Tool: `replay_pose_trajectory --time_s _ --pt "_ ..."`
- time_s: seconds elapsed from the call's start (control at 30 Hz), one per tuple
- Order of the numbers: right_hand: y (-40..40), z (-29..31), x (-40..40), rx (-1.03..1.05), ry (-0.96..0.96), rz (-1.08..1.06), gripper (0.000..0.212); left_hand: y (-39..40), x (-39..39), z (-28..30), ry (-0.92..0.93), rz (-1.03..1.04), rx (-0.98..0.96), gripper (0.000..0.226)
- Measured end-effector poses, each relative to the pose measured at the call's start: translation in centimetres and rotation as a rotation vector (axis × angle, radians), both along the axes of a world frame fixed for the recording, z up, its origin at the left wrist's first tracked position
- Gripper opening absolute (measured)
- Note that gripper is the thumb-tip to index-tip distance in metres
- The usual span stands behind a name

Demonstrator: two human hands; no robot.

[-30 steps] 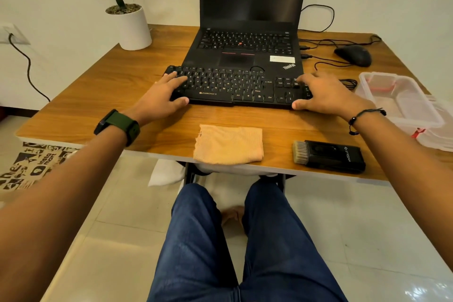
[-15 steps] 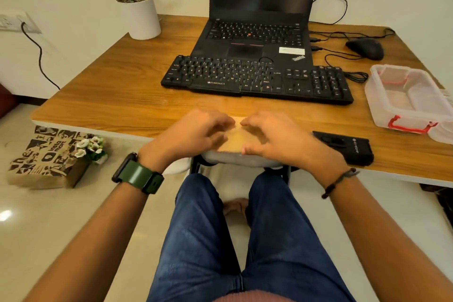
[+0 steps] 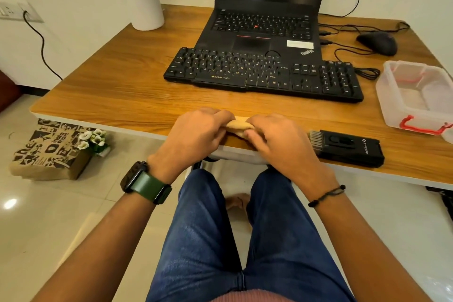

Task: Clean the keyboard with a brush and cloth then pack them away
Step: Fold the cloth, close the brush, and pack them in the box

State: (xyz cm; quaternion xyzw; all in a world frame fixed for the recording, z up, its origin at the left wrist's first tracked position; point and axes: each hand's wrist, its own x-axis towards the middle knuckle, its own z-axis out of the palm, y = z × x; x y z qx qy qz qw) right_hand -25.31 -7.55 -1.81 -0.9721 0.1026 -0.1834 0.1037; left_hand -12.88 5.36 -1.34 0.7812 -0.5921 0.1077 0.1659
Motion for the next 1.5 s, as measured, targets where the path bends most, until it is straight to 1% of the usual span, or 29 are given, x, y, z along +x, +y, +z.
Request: replay_pose_trajectory --time_s 0.07,0.13,0.17,0.23,0.27,0.3,0.4,0.43,0.5,0.57,0.67,0.7,0.77,0.8,0.87,0.93,0.97,1.03,1.07,1.13,1.17,1.23,1.33,1.37,1.43,1.5 --pt "0.0 -0.6 -0.1 0.007 -0.002 0.020 0.032 -0.3 0.0 -0.2 -0.005 0.027 -0.108 0.030" --pt "0.0 -1.4 -0.1 0.012 0.018 -0.005 0.042 -0.7 0.1 -0.5 -0.035 0.102 -0.204 0.027" --pt "0.0 -1.7 -0.2 0.007 -0.014 -0.017 0.040 -0.8 0.1 -0.5 -0.055 0.172 -0.246 0.024" --pt "0.1 -1.9 -0.2 -0.009 -0.130 -0.028 0.026 -0.8 -0.1 -0.4 -0.061 0.324 -0.300 0.018" --pt "0.1 -2.0 -0.2 -0.013 -0.183 -0.033 0.019 -0.8 -0.2 -0.4 -0.016 0.380 -0.307 0.017" --pt "0.1 -2.0 -0.2 -0.009 -0.229 -0.039 0.015 -0.8 -0.4 -0.2 0.059 0.422 -0.314 0.019" --pt "0.2 -2.0 -0.2 0.051 -0.342 -0.047 0.017 -1.3 -0.8 0.3 0.299 0.493 -0.378 0.025" --pt "0.2 -1.9 -0.2 0.077 -0.371 -0.050 0.018 -1.5 -0.9 0.4 0.382 0.483 -0.418 0.027" --pt "0.3 -1.9 -0.4 0.131 -0.415 -0.061 0.020 -1.8 -1.1 0.7 0.611 0.428 -0.498 0.031" --pt "0.5 -1.9 -0.5 0.203 -0.465 -0.064 0.023 -2.2 -1.5 1.2 0.917 0.371 -0.574 0.033" --pt "1.0 -1.7 -0.9 0.324 -0.527 -0.069 0.031 -2.9 -2.5 2.5 1.490 0.320 -0.709 0.030" --pt "1.1 -1.6 -1.1 0.397 -0.547 -0.075 0.032 -3.1 -2.7 2.9 1.628 0.295 -0.748 0.027" --pt "1.4 -1.0 -1.7 0.664 -0.574 -0.102 0.030 -3.7 -3.2 3.4 1.793 0.248 -0.819 0.023" --pt "1.6 -0.6 -1.9 0.822 -0.577 -0.108 0.029 -4.1 -3.5 3.5 1.826 0.245 -0.849 0.023" --pt "1.7 0.4 -2.5 1.110 -0.616 -0.102 0.029 -4.9 -4.1 3.9 1.804 0.273 -0.873 0.024" --pt "1.2 1.5 -3.0 1.365 -0.705 -0.127 0.036 -5.9 -4.7 4.3 1.763 0.263 -0.831 0.039" --pt "0.8 2.2 -3.3 1.473 -0.742 -0.154 0.044 -6.4 -5.0 4.5 1.753 0.236 -0.792 0.046" --pt "-0.3 3.1 -4.0 1.640 -0.760 -0.195 0.059 -7.5 -5.6 4.9 1.747 0.171 -0.687 0.055" --pt "-1.1 3.4 -4.5 1.705 -0.751 -0.196 0.062 -8.3 -6.1 5.1 1.747 0.139 -0.626 0.057" --pt "-2.6 3.9 -5.7 1.788 -0.704 -0.178 0.061 -9.8 -6.9 5.4 1.738 0.069 -0.517 0.056" --pt "-3.3 4.1 -6.4 1.781 -0.682 -0.190 0.056 -10.6 -7.3 5.6 1.725 0.034 -0.472 0.054" --pt "-4.9 4.4 -7.7 1.680 -0.687 -0.282 0.047 -12.2 -8.0 6.0 1.689 -0.019 -0.390 0.046" --pt "-8.3 5.1 -9.7 1.485 -0.791 -0.385 0.056 -15.5 -9.1 6.8 1.626 -0.056 -0.280 0.031" --pt "-9.5 5.5 -10.2 1.388 -0.794 -0.410 0.057 -16.6 -9.5 7.1 1.611 -0.061 -0.255 0.029" --pt "-12.0 6.0 -11.3 1.166 -0.731 -0.475 0.047 -19.3 -10.2 7.6 1.606 -0.080 -0.216 0.027" --pt "-14.3 6.4 -12.3 1.049 -0.680 -0.520 0.032 -22.2 -10.8 8.2 1.609 -0.092 -0.196 0.028"
